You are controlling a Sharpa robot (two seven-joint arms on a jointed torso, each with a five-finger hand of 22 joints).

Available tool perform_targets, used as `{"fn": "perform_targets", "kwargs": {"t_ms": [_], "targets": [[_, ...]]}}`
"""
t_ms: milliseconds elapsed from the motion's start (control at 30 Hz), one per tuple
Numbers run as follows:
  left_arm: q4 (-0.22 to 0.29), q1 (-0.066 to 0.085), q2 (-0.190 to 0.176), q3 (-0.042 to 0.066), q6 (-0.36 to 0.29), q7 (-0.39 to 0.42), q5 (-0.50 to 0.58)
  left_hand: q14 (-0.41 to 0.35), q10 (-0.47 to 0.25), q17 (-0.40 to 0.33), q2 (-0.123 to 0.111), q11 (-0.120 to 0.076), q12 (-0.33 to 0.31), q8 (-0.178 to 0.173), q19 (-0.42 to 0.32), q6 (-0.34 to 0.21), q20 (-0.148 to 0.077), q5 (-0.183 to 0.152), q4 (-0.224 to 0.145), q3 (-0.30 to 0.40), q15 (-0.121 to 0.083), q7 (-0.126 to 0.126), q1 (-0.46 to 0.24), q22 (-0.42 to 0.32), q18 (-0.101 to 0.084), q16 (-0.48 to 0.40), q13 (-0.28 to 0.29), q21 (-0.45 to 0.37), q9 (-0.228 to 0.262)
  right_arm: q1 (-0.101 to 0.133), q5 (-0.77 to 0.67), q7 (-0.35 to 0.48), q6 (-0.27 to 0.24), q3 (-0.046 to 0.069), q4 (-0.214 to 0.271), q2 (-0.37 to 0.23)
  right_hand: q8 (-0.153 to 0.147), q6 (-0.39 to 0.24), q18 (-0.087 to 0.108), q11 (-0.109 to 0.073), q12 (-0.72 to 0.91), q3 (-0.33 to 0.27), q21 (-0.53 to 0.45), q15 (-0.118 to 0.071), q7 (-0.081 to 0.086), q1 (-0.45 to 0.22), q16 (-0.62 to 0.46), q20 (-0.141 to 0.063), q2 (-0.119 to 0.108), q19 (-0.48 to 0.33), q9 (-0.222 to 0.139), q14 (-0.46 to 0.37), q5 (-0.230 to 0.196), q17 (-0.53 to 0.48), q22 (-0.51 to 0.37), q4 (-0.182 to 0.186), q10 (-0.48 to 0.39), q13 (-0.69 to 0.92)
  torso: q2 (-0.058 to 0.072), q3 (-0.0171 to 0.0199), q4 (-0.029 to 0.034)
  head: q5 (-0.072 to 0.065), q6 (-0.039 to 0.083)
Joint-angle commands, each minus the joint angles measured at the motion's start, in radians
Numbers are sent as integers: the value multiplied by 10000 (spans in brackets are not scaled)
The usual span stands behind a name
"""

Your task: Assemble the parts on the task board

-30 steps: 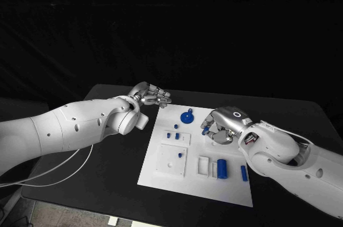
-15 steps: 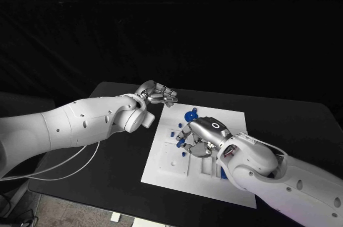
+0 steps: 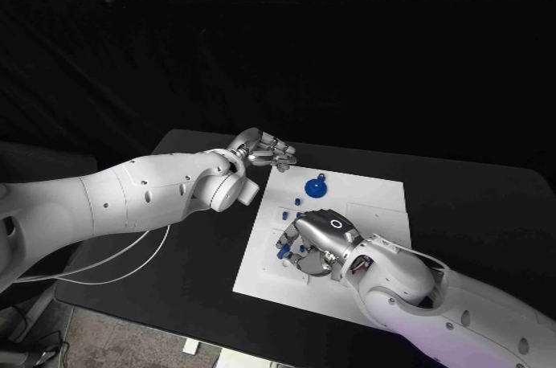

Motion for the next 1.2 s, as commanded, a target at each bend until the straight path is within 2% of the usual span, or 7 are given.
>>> {"fn": "perform_targets", "kwargs": {"t_ms": [33,333,467,1200], "targets": [[20,14,15,6,125,67,54,41,-82,12,61,-4,6,-47,-13,-45,-5,38,-49,21,42,25,3,9,-79,-27,-2,-43,16,-19,-436,162,41,-47,-56,43,35,19,179,-362,32,61,-47,-69,-11,-13,-55,-48,87,334,9,4,16,-8,34,-23,445,16,1,8,-4,33,-37],[18,14,13,5,143,61,54,41,-82,12,61,-4,6,-47,-13,-45,-5,38,-49,21,42,25,3,9,-79,-27,-2,-43,16,-31,-578,99,340,-258,-207,78,34,19,178,-360,31,65,-50,-68,-10,-24,-53,-47,88,334,8,2,16,-4,55,-43,443,16,3,8,-9,45,-78],[18,14,11,5,151,59,54,41,-82,12,61,-4,6,-47,-13,-45,-5,38,-49,21,42,25,3,9,-79,-27,-2,-43,16,-32,-679,60,398,-314,-261,92,34,20,178,-360,31,67,-51,-68,-10,-27,-53,-47,90,335,8,2,16,-3,63,-49,444,16,3,11,-8,51,-87],[4,14,-7,4,175,46,54,41,-82,12,61,-4,6,-47,-13,-45,-5,38,-49,21,42,25,3,9,-79,-27,-2,-43,16,-34,-1434,-459,475,-351,-351,122,35,36,185,-360,31,163,-71,-81,-18,-70,-42,-60,77,352,9,-1,16,17,206,-149,462,16,0,3,-7,19,-76]]}}
